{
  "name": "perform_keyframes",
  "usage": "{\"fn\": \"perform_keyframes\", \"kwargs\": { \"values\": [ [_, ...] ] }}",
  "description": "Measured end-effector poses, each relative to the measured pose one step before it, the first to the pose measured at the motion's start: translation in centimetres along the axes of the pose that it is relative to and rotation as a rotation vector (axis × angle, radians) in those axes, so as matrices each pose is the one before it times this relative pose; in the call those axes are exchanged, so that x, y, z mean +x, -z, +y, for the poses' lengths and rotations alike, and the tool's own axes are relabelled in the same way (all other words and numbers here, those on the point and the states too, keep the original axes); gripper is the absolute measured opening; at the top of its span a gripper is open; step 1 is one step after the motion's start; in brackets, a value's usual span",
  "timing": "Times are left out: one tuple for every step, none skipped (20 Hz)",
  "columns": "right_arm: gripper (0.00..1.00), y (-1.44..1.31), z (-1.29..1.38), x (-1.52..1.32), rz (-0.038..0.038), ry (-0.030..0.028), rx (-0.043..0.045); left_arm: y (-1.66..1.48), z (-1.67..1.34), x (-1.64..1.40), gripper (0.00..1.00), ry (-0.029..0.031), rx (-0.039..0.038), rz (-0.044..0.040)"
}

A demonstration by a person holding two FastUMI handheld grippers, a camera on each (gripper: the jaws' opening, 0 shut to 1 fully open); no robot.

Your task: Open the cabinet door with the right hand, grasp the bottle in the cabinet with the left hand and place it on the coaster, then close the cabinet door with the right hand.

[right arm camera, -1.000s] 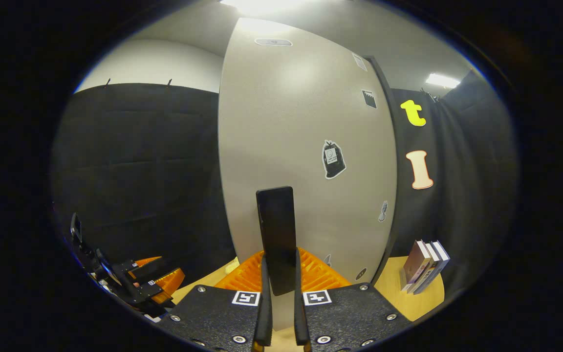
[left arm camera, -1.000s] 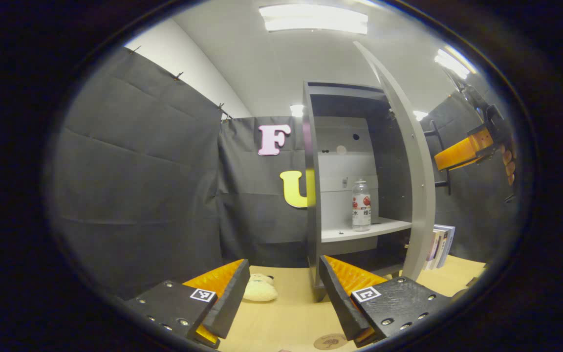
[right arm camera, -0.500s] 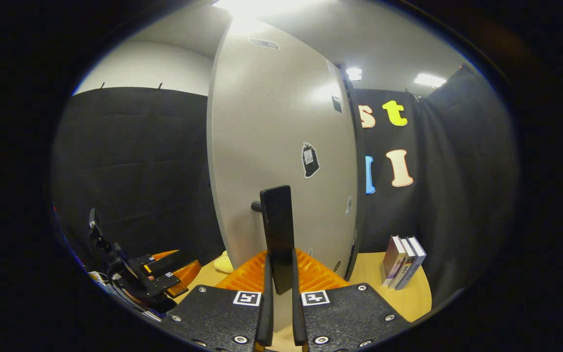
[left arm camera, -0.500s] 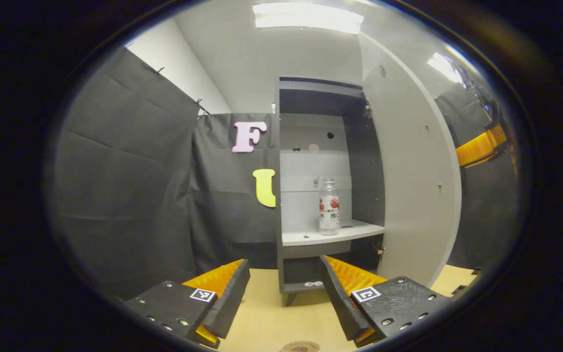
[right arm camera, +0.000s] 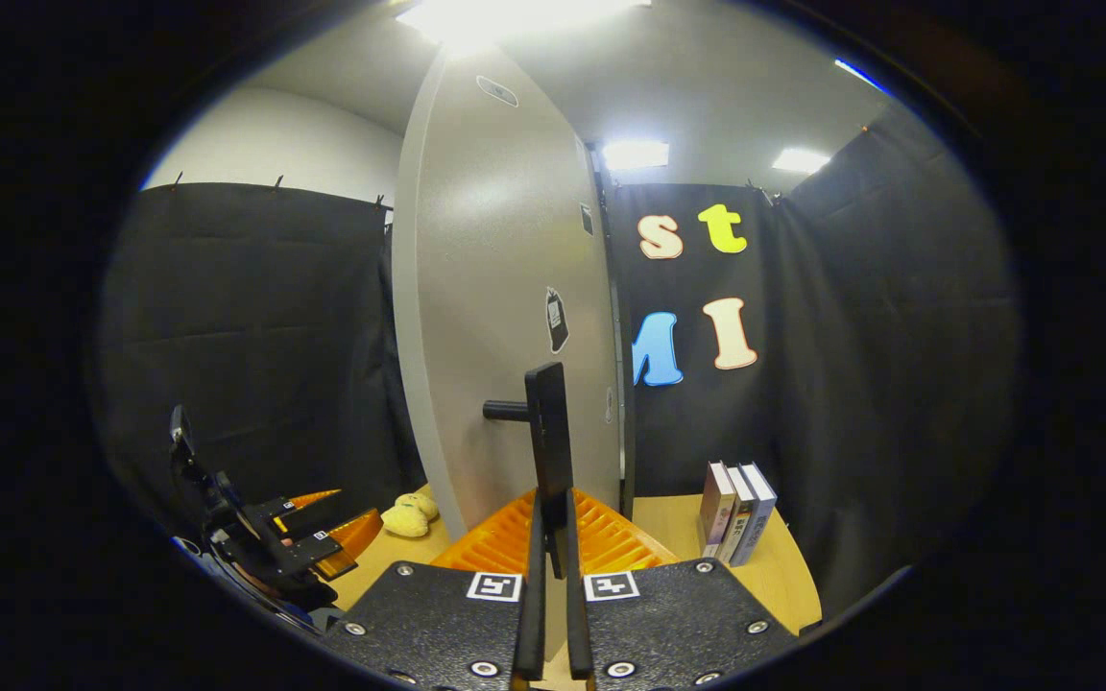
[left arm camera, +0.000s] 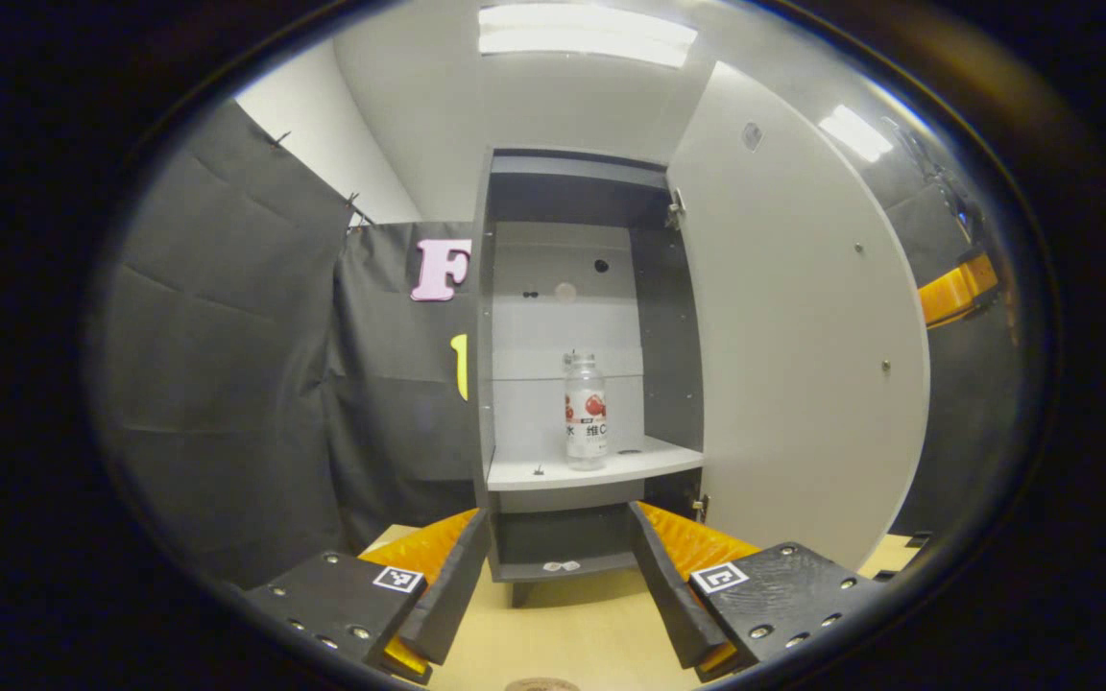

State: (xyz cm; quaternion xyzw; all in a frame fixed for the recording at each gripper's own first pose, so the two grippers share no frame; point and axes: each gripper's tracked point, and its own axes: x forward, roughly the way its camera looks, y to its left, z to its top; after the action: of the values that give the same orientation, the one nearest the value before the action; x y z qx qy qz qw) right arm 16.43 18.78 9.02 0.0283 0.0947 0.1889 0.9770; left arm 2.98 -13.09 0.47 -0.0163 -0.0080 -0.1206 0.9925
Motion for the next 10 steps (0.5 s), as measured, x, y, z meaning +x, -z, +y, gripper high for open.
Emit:
{"fn": "perform_keyframes", "kwargs": {
  "values": [
    [0.1,-0.002,-0.281,0.018,-0.003,0.00366,0.0028,0.116,-0.458,0.033,0.89,0.00233,0.00096,0.00283],
    [0.1,-0.048,-0.16,0.075,-0.00352,0.00181,0.00537,0.003,-0.404,0.07,0.89,0.00046,0.00189,0.00205],
    [0.1,-0.002,-0.177,0.009,-0.00429,0.00192,0.00867,0.055,-0.293,0.028,0.89,-0.0011,0.00281,0.00176],
    [0.1,-0.031,-0.148,0.103,-0.00419,0.00323,0.00978,-0.091,-0.308,0.042,0.89,-0.00115,0.00239,0.00029],
    [0.1,-0.077,-0.249,0.01,-0.00558,0.00513,0.00868,-0.071,-0.31,-0.063,0.86,-0.0017,0.00186,-0.00099],
    [0.1,-0.047,-0.249,0.048,-0.00547,0.00721,0.00639,-0.138,-0.297,0.106,0.86,-0.00219,0.00031,-0.00112],
    [0.1,-0.041,-0.375,-0.005,-0.00718,0.00991,0.00155,-0.108,-0.355,0.153,0.86,-0.00185,-0.00028,-0.00003],
    [0.1,-0.1,-0.448,0.065,-0.00793,0.01304,-0.00431,-0.175,-0.289,0.281,0.86,-0.0016,-0.00037,0.00141],
    [0.1,-0.106,-0.469,0.036,-0.00812,0.01427,-0.0076,-0.101,-0.345,0.25,0.86,-0.00218,0.00012,0.00205],
    [0.1,-0.13,-0.396,0.11,-0.00871,0.00794,-0.00622,-0.123,-0.32,0.377,0.86,-0.00194,0.00083,0.00281]
  ]
}}
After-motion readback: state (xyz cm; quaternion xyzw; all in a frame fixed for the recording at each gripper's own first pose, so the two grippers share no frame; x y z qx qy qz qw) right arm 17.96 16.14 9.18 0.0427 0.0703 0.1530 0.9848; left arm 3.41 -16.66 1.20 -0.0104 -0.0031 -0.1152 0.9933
